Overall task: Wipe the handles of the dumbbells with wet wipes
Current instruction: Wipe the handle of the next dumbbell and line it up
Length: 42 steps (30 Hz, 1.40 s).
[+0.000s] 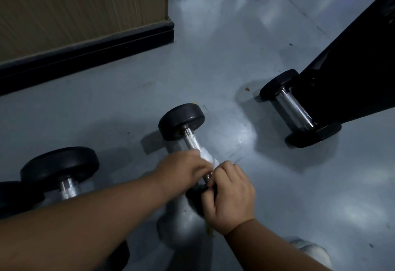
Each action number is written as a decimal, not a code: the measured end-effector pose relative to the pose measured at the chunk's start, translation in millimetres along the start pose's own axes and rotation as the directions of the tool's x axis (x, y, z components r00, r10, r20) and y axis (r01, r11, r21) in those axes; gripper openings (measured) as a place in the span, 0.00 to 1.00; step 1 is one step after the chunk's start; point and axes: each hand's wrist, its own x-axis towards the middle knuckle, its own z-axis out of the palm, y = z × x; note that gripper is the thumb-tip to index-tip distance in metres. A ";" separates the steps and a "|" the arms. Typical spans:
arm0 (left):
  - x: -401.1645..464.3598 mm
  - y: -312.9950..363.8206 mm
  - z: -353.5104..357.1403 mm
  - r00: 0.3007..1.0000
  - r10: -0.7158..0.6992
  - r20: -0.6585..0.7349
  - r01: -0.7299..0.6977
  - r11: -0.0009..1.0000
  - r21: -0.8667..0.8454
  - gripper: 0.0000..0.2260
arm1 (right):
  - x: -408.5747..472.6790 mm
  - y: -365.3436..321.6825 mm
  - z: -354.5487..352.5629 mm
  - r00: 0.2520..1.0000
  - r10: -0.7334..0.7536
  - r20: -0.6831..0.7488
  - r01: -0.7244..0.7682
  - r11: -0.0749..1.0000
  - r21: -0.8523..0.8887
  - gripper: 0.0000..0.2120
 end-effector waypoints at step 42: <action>0.0 4.6 12.4 0.999 -0.012 -0.045 0.009 0.999 -0.052 0.08 | 3.1 12.3 -2.8 0.999 0.025 -0.020 -0.023 0.998 0.065 0.04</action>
